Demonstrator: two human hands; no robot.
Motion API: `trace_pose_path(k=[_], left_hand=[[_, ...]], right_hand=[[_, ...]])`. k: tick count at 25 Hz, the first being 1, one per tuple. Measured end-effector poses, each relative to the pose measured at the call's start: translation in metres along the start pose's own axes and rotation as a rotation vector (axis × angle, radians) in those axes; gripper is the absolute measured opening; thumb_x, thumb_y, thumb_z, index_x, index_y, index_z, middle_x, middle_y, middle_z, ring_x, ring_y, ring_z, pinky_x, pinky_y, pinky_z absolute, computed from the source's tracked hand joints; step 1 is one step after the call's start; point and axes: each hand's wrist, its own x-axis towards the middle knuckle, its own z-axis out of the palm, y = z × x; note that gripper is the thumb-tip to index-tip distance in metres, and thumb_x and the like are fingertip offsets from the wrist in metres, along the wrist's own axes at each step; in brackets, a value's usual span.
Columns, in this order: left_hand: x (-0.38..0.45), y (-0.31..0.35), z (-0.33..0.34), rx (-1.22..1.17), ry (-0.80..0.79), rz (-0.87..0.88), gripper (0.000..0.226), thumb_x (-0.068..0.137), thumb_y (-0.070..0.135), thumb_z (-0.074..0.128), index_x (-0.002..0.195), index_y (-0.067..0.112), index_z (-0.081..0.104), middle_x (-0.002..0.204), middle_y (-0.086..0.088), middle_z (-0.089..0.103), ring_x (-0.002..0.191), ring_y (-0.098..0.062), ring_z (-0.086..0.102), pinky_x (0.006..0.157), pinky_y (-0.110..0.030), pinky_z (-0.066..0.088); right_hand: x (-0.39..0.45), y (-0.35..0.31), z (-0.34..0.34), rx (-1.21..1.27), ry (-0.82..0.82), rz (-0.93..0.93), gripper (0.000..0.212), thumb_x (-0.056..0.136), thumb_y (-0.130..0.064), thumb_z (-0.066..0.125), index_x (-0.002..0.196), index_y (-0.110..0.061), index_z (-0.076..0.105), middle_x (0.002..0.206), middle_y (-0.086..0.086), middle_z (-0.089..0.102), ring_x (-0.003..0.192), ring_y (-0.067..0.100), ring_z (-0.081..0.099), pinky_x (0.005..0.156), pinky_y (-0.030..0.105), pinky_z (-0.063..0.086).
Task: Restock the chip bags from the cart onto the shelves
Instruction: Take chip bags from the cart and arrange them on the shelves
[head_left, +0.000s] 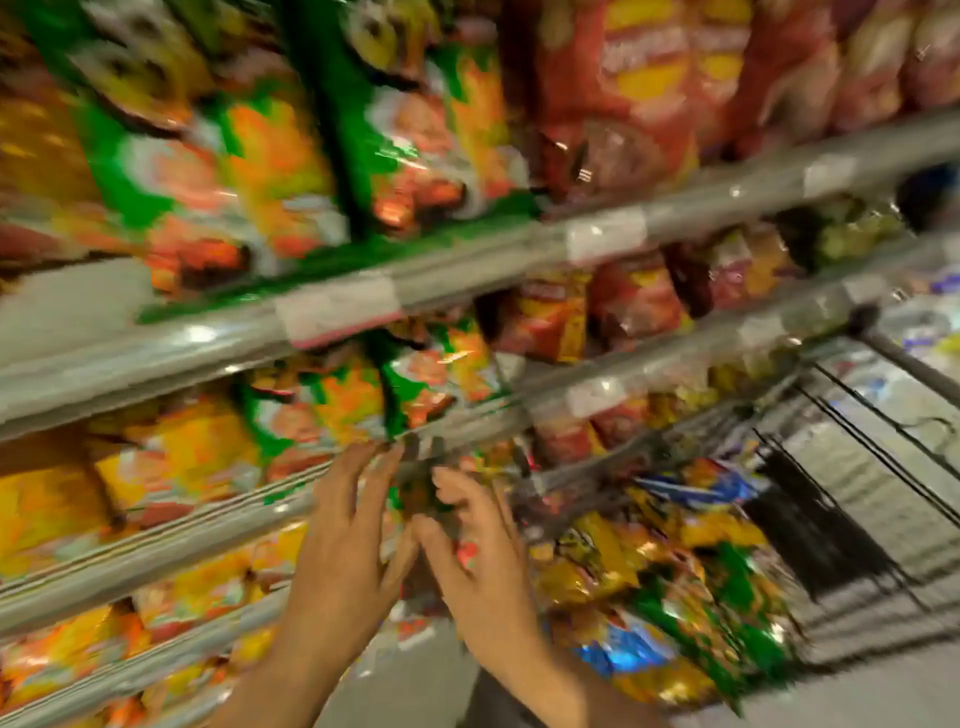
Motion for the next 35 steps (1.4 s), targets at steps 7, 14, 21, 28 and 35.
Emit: trace_pose_path(k=[7,14,21,28,35], left_hand=[[0.062,0.085,0.212,-0.052,-0.645,0.036,0.054,0.096,0.039,0.055,0.143,0.013,0.052,0.147,-0.010,0.045,0.138,-0.031,0.044,0.114,-0.031,0.030],[0.140,0.100,0.344,-0.064,-1.009,0.119,0.058,0.095,0.037,0.063,0.146,0.013,0.047,0.151,-0.010,0.043,0.143,-0.025,0.037,0.116,-0.034,0.031],[0.210,0.162,0.509,-0.191,-0.921,0.105,0.054,0.105,0.038,0.042,0.152,0.011,0.039,0.156,-0.013,0.034,0.147,-0.027,0.027,0.119,-0.038,0.022],[0.207,0.161,0.573,-0.216,-0.952,0.007,0.043,0.109,0.023,0.034,0.143,0.003,0.051,0.147,-0.022,0.050,0.141,-0.033,0.040,0.117,-0.044,0.028],[0.183,0.150,0.513,-0.479,-0.853,-0.276,0.027,0.099,0.033,0.060,0.125,0.025,0.055,0.086,0.007,0.064,0.070,-0.003,0.062,0.061,-0.023,0.045]], right_hand=[[-0.054,0.200,-0.209,-0.064,0.253,0.907,0.040,0.095,-0.007,0.067,0.129,-0.022,0.055,0.126,0.014,0.061,0.107,0.024,0.062,0.094,0.037,0.053],[-0.027,0.294,-0.276,0.114,0.488,1.372,0.064,0.097,-0.023,0.068,0.151,-0.011,0.038,0.130,0.016,0.062,0.102,0.029,0.062,0.071,0.033,0.049],[0.002,0.383,-0.292,0.387,0.830,1.353,0.070,0.096,-0.042,0.067,0.150,-0.009,0.037,0.136,0.016,0.057,0.109,0.032,0.064,0.081,0.041,0.056],[0.069,0.440,-0.279,0.663,1.058,1.244,0.044,0.094,-0.035,0.070,0.128,-0.016,0.050,0.118,0.007,0.059,0.087,0.020,0.064,0.068,0.026,0.053],[0.026,0.370,-0.256,0.321,0.977,1.011,0.027,0.092,-0.006,0.059,0.118,0.001,0.059,0.128,0.017,0.062,0.117,0.025,0.054,0.104,0.025,0.047]])
